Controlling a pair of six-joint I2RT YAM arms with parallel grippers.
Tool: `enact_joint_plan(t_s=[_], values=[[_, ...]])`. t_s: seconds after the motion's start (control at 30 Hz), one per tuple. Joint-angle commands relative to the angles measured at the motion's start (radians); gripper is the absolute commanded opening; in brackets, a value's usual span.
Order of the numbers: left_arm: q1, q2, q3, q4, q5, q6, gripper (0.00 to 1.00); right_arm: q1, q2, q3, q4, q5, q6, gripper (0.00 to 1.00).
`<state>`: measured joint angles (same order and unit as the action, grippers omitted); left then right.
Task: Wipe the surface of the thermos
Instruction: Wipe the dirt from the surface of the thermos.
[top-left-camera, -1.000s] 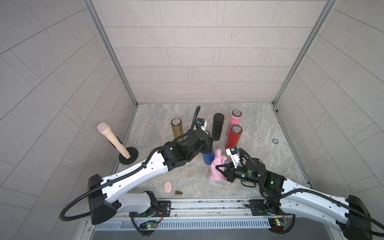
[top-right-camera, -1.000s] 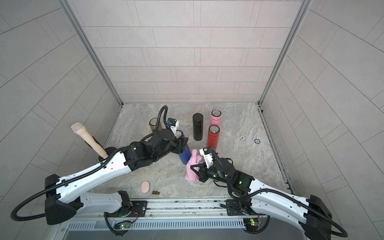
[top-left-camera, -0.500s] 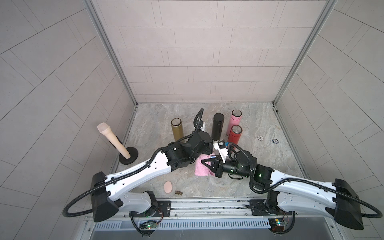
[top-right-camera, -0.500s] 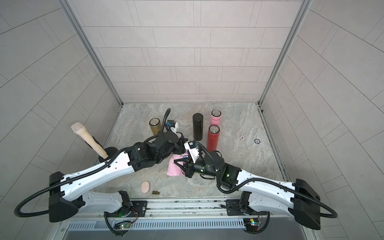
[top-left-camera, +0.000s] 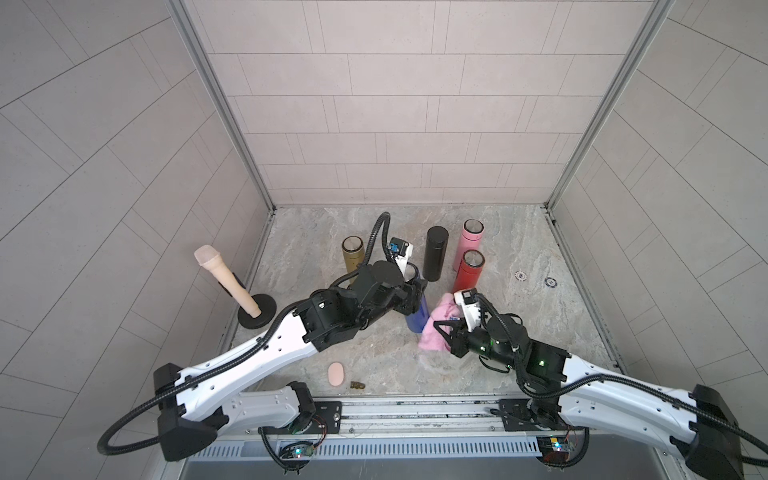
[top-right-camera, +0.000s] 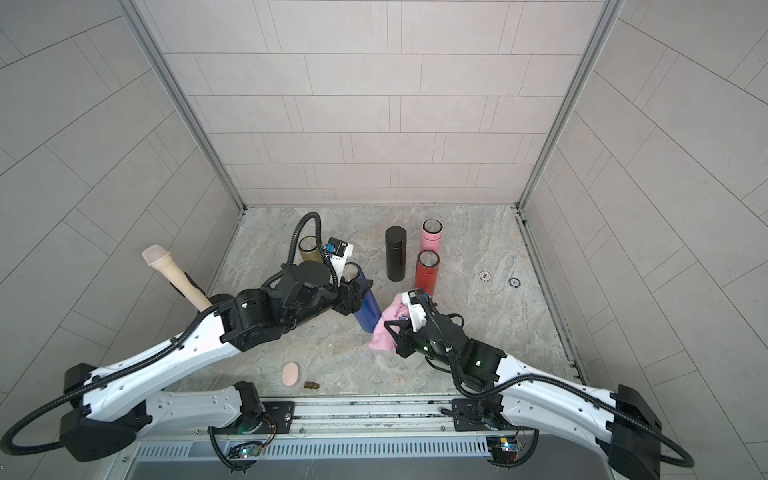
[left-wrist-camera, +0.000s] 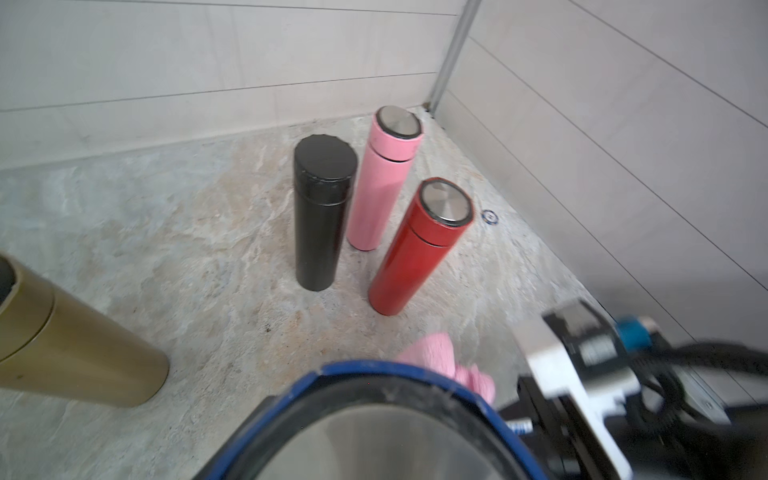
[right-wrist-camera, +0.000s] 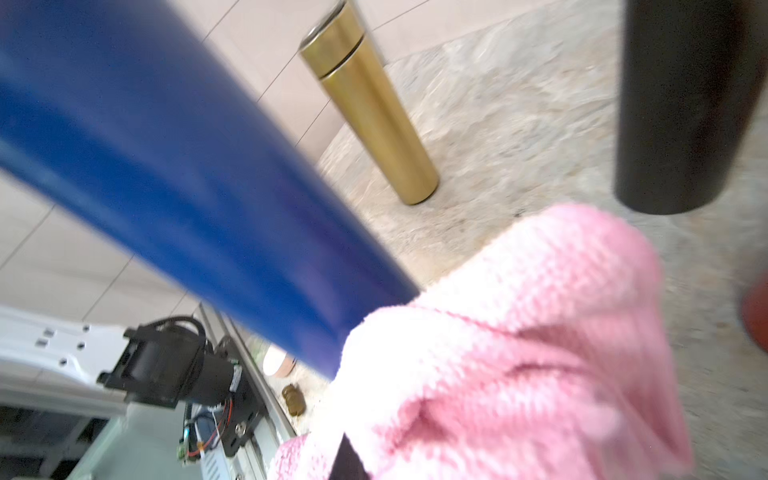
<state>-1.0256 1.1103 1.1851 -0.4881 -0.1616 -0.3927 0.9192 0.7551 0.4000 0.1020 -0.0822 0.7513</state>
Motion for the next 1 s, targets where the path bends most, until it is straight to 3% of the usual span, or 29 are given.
enact_joint_plan(t_s=[0.0, 0.13, 0.3, 0.43, 0.73, 0.97], values=[[0.013, -0.051, 0.007, -0.006, 0.202, 0.205, 0.00, -0.095, -0.027, 0.008, -0.112, -0.052, 0.085, 0.00], [0.015, -0.078, -0.050, 0.020, 0.378, 0.345, 0.00, -0.146, 0.038, 0.020, -0.043, -0.160, 0.115, 0.00], [0.015, -0.104, -0.165, 0.141, 0.441, 0.400, 0.00, -0.146, 0.127, 0.037, 0.110, -0.268, 0.169, 0.00], [0.015, -0.089, -0.223, 0.191, 0.431, 0.424, 0.00, -0.146, 0.122, 0.073, 0.194, -0.332, 0.215, 0.00], [0.015, -0.017, -0.301, 0.294, 0.380, 0.429, 0.00, -0.141, 0.024, 0.211, 0.151, -0.375, 0.211, 0.00], [0.016, -0.029, -0.325, 0.385, 0.355, 0.425, 0.00, -0.107, 0.047, 0.056, 0.149, -0.315, 0.222, 0.00]])
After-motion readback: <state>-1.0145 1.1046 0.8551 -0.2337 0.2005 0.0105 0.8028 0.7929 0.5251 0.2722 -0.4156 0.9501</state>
